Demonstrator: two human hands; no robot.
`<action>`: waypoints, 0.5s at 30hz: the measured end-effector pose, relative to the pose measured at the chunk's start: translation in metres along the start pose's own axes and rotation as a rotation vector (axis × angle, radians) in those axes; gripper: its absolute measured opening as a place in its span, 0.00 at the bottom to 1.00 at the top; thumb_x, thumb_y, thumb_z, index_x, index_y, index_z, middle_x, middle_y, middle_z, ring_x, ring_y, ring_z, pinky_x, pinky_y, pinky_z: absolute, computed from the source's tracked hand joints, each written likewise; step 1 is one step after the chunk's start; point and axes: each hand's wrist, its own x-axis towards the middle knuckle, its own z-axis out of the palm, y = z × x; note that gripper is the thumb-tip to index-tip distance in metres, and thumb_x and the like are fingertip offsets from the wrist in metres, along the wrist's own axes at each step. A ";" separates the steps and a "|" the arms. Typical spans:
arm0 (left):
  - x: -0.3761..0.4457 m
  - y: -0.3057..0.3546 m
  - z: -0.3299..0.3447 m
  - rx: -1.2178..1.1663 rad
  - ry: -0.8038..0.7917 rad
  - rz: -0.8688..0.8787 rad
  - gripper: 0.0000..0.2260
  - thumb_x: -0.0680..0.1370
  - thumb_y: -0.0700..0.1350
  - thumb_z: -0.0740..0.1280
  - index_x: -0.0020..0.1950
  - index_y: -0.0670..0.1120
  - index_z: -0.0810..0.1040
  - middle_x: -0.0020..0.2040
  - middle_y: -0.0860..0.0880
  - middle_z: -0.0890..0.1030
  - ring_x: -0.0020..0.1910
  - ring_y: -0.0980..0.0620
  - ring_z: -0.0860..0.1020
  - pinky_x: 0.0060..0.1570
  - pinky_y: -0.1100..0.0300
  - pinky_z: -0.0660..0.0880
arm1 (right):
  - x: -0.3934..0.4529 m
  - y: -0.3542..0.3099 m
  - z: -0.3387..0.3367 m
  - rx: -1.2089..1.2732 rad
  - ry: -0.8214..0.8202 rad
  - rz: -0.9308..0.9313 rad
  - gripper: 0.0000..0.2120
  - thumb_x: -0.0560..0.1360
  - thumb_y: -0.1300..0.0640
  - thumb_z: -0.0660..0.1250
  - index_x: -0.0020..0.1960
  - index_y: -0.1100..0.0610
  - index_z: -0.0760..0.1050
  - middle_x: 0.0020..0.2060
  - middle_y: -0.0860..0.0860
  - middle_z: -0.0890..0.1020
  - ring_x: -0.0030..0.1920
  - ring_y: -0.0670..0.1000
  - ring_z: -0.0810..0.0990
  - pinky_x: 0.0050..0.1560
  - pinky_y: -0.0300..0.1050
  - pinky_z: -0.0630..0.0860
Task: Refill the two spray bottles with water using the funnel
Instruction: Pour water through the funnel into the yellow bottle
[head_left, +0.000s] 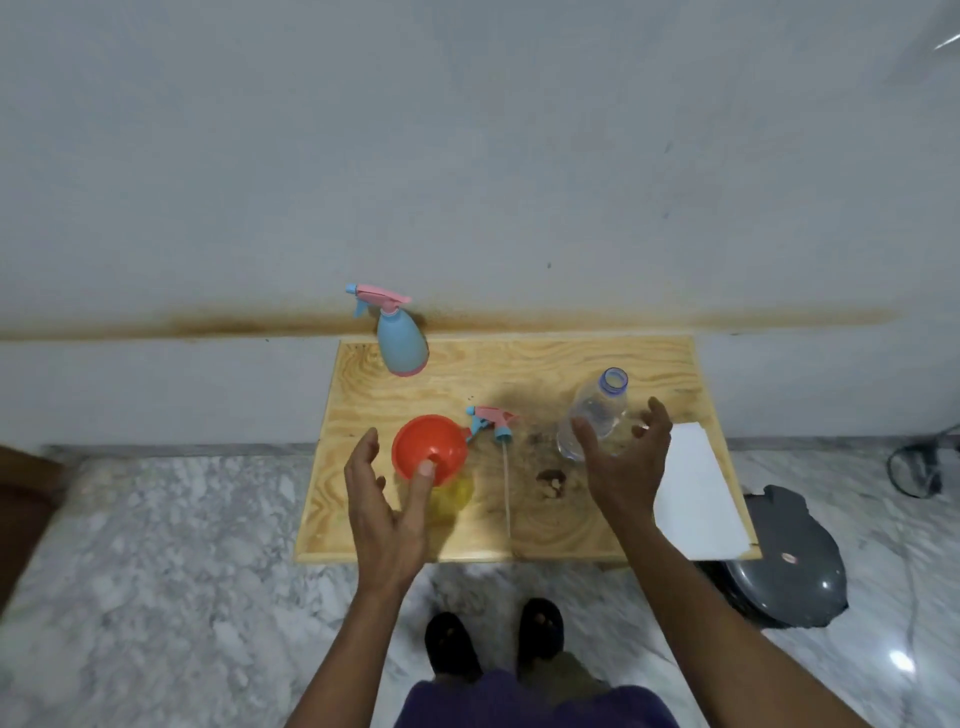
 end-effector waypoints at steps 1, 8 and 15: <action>0.001 0.007 0.006 0.053 -0.004 0.024 0.38 0.72 0.65 0.68 0.77 0.52 0.63 0.74 0.53 0.67 0.72 0.57 0.67 0.69 0.52 0.68 | 0.006 0.003 0.001 -0.018 -0.055 -0.017 0.47 0.67 0.44 0.79 0.76 0.54 0.57 0.70 0.54 0.69 0.67 0.56 0.71 0.66 0.57 0.72; 0.000 0.004 0.028 0.267 0.027 0.065 0.41 0.70 0.62 0.75 0.77 0.48 0.63 0.74 0.49 0.67 0.71 0.49 0.68 0.66 0.55 0.68 | 0.028 0.011 0.006 0.009 -0.231 -0.080 0.41 0.66 0.47 0.80 0.73 0.50 0.63 0.65 0.51 0.77 0.62 0.53 0.76 0.57 0.47 0.72; -0.002 0.005 0.030 0.267 0.062 0.061 0.39 0.71 0.54 0.77 0.77 0.48 0.64 0.73 0.48 0.68 0.67 0.57 0.68 0.62 0.65 0.66 | 0.038 0.013 0.000 0.052 -0.283 -0.145 0.37 0.68 0.48 0.79 0.70 0.53 0.64 0.63 0.52 0.78 0.61 0.54 0.77 0.55 0.44 0.71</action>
